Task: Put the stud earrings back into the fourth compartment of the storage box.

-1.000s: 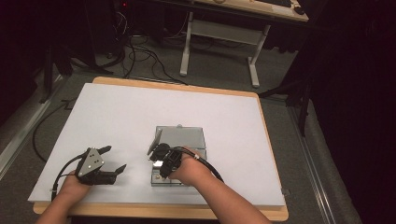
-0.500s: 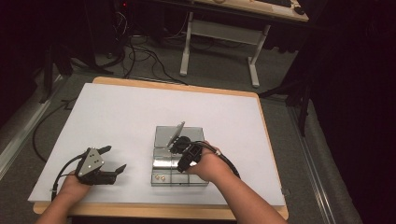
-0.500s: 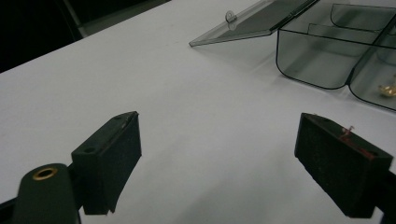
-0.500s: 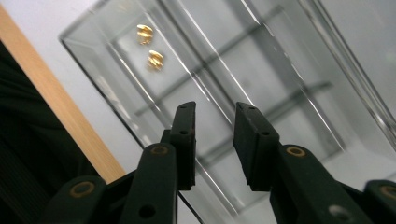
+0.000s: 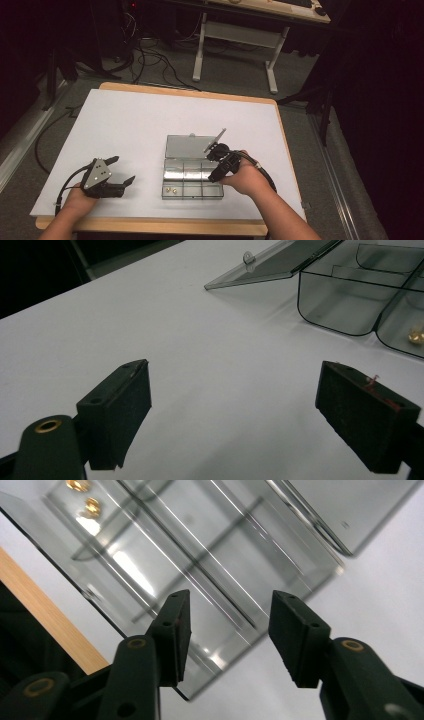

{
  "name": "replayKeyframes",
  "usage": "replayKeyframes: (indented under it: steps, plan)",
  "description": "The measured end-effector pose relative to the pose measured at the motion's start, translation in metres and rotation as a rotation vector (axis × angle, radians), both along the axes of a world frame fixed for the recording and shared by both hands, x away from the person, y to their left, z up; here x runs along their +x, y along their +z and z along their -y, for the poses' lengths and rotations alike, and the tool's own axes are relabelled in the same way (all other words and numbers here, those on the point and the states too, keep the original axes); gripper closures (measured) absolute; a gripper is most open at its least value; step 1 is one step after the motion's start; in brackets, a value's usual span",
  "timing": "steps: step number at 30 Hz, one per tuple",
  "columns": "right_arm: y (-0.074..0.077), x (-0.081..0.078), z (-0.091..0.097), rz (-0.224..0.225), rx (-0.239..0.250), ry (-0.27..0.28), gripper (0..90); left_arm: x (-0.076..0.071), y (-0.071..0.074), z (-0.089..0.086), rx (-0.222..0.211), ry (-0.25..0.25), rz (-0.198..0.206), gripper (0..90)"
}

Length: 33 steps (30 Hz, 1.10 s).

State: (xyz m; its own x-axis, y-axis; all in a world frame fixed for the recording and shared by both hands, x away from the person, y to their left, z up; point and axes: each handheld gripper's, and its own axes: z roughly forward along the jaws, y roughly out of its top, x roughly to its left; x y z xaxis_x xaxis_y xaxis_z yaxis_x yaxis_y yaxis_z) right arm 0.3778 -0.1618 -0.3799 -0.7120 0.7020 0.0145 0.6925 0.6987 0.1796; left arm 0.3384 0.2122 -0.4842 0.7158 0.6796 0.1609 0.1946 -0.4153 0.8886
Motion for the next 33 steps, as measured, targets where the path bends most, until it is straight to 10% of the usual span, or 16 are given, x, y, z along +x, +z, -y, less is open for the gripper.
replayKeyframes:
  steps: [19,33]
  plan:
    - [-0.024,-0.013,0.100,0.099,0.047,-0.205,37.1,0.000,0.000,0.000,0.003,0.001,0.004,15.1]
    - [-0.059,-0.045,0.151,0.431,0.280,-0.331,36.8,-0.001,0.000,0.000,0.006,0.003,0.008,15.1]
